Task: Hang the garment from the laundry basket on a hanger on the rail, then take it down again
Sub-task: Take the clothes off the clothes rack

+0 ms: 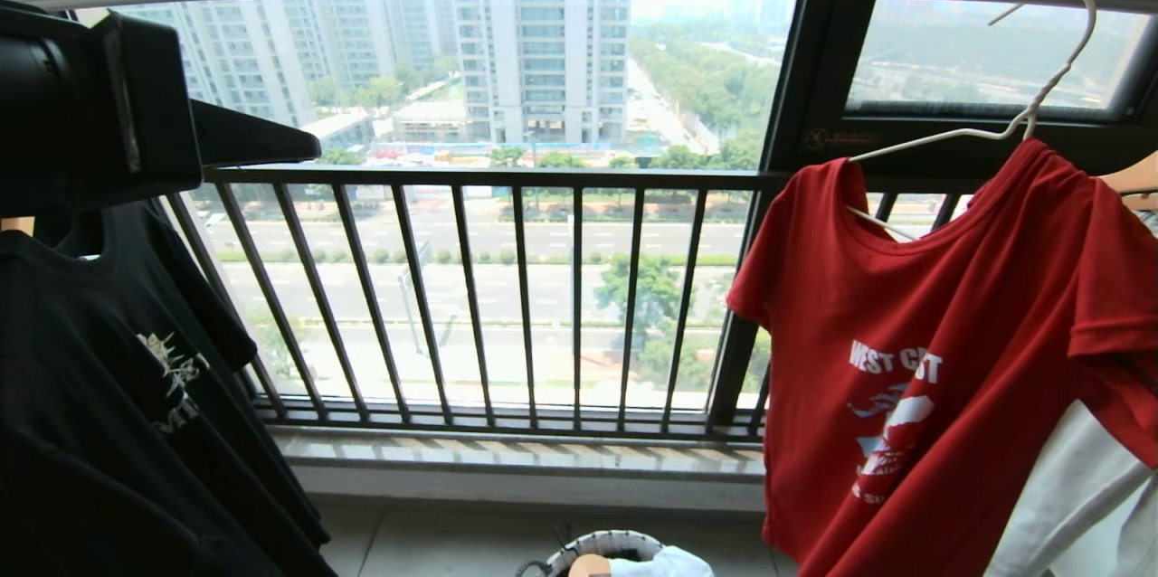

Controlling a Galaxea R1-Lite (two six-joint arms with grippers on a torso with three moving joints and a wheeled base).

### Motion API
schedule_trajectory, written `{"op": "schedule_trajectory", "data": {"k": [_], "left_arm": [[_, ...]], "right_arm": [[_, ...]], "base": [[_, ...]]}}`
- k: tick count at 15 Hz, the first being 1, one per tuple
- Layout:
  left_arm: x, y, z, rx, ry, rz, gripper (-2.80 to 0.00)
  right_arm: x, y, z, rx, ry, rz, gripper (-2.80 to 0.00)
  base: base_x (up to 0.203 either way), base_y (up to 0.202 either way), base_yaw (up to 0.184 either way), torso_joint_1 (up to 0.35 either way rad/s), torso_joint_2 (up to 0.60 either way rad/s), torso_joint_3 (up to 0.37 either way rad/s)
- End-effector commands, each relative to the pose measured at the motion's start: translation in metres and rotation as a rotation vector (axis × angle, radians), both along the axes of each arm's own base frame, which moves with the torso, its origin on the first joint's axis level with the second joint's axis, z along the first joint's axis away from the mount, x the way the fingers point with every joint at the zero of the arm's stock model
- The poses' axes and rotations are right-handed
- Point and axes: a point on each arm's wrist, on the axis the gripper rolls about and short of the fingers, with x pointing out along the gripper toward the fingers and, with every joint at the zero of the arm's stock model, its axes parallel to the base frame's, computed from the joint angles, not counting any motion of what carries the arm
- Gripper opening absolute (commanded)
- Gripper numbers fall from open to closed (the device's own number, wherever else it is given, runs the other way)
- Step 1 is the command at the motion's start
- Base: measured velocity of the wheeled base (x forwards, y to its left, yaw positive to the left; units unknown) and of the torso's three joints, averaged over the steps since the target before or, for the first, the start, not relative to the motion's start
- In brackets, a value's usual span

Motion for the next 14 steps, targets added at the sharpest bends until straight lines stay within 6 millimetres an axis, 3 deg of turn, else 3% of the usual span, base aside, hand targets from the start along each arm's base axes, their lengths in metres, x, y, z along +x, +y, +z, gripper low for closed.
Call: {"op": "schedule_trajectory", "data": {"k": [1,9,14], "left_arm": [[0.0,0.0,0.0,0.0,0.003,0.001,-2.8],[-0.001,0.001,0.001,-0.004,-0.001,0.003,-2.8],[-0.003,0.002,0.001,-0.005,-0.005,0.003,-2.8]], "right_arm": [[0.007,0.001,-0.006,0.015,0.038,0.003,0.0],[0.041,0.007,-0.009,0.086,0.02,0.032,0.0],[0.047,0.008,-0.017,0.086,0.042,0.031,0.0]], "base": [[0.0,0.0,0.0,0.0,0.0,0.0],[0.0,0.0,0.0,0.0,0.0,0.0],[0.0,0.0,0.0,0.0,0.0,0.0]]}}
